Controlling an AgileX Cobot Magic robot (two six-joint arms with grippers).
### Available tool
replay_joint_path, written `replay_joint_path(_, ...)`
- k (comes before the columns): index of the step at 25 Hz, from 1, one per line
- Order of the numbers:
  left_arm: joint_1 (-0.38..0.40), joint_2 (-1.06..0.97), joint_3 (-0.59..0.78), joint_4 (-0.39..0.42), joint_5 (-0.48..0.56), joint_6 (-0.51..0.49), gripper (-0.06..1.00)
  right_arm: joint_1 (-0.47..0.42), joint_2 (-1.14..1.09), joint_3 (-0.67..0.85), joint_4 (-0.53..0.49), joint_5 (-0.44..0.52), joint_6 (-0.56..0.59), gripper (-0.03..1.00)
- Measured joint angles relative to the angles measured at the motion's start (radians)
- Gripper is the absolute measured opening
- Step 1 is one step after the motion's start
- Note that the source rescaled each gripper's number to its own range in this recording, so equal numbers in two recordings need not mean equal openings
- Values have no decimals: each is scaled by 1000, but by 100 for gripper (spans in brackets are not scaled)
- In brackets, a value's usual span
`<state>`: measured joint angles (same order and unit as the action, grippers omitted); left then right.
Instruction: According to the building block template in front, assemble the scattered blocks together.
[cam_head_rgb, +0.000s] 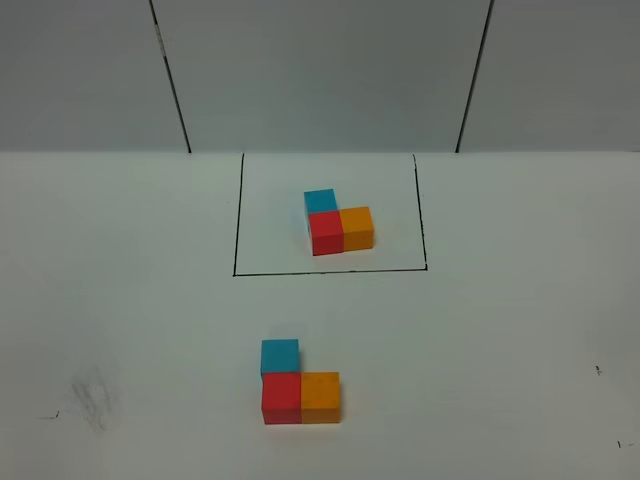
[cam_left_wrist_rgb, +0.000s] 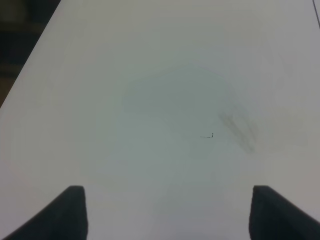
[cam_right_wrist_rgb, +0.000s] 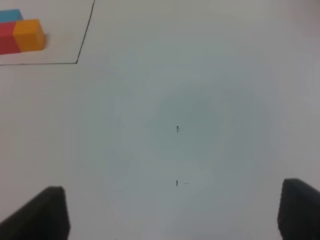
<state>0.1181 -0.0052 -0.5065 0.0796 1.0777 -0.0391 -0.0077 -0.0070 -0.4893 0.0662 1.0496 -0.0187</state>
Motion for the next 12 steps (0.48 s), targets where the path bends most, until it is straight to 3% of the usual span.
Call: replay_joint_path(12, 0, 0, 0, 0, 0, -2, 63, 0, 0, 0, 3, 0, -4, 51)
